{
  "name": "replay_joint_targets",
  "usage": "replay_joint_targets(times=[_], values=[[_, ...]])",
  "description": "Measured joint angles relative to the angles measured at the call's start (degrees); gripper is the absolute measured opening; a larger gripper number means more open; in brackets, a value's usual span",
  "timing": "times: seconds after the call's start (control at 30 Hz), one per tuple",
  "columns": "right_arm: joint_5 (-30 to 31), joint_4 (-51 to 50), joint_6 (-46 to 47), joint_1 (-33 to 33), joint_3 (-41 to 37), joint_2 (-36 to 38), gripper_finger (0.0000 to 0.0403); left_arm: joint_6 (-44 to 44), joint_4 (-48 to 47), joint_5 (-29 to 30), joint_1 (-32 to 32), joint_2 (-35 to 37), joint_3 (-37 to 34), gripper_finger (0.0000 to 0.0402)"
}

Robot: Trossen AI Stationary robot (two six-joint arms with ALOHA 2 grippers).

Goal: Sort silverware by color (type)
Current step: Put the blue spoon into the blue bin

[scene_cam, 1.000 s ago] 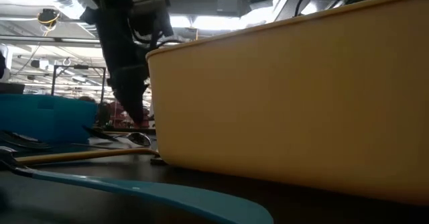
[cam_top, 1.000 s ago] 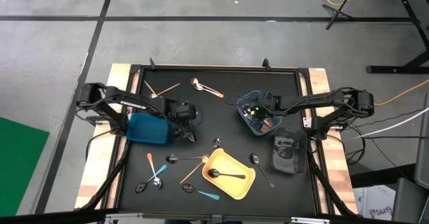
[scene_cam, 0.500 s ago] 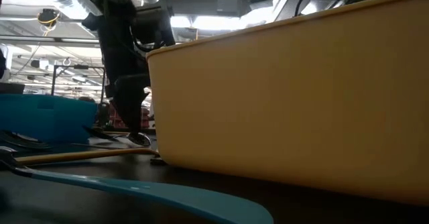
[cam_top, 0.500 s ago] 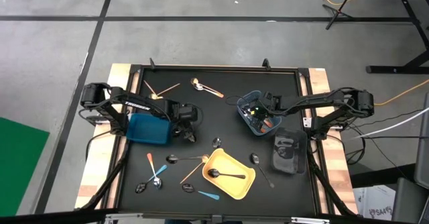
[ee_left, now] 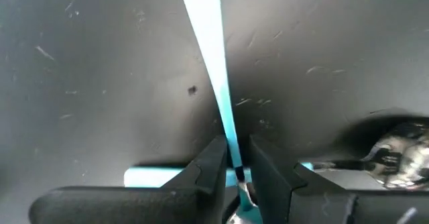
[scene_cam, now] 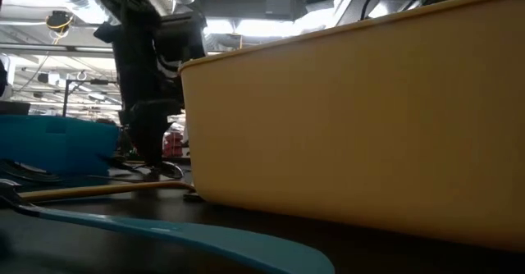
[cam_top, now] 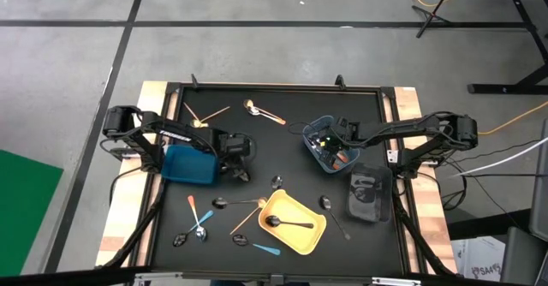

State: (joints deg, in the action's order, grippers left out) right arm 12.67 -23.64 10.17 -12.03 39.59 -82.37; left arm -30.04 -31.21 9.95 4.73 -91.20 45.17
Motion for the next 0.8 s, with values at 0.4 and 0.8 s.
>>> replay_joint_targets(times=[0.4, 0.8], values=[[0.04, 0.0, 0.0, 0.01, 0.0, 0.0, 0.0072, 0.11, 1.89, 0.0, -0.02, 0.09, -0.64, 0.0031], [0.17, 0.0, 0.0, 0.0, 0.0, 0.0, 0.0072, 1.09, 2.28, 1.72, 0.04, -0.09, 1.15, 0.0006]])
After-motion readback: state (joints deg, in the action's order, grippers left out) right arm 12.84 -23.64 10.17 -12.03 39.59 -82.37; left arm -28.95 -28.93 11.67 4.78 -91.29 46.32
